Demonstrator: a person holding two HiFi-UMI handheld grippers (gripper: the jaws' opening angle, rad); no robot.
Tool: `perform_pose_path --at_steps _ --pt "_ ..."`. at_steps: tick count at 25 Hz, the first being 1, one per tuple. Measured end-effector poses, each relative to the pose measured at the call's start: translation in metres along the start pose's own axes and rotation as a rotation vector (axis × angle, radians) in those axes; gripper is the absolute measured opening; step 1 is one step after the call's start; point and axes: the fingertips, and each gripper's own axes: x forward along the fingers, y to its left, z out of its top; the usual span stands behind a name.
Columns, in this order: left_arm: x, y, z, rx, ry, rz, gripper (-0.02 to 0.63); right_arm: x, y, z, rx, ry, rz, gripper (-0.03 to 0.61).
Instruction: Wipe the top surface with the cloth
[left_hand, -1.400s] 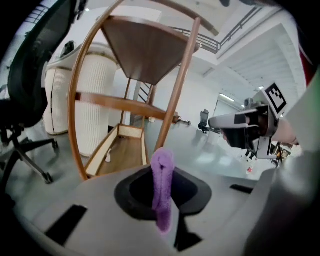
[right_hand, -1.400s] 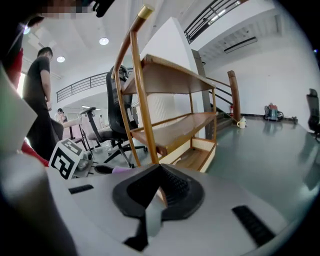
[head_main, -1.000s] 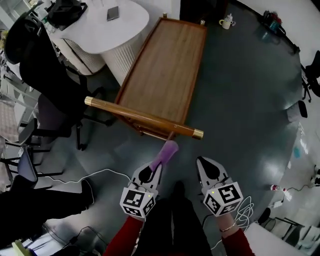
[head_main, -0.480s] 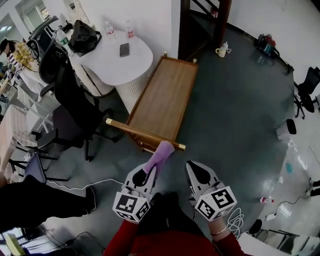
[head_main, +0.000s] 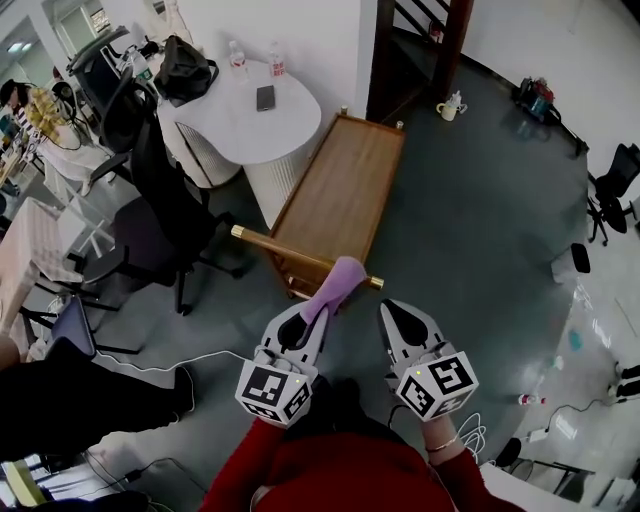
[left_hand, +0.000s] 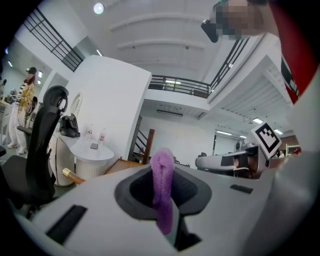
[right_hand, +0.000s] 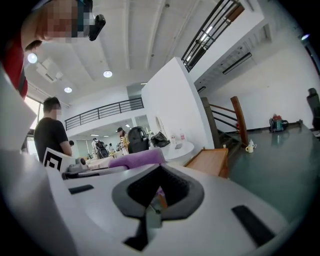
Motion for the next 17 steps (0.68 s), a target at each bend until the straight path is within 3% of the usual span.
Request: perform_pose_path --at_steps 17 --pt "-0.003 0.007 0.021 0.013 -0.03 0.003 0.052 0.009 0.014 0.014 -0.056 -0.012 0.01 0.011"
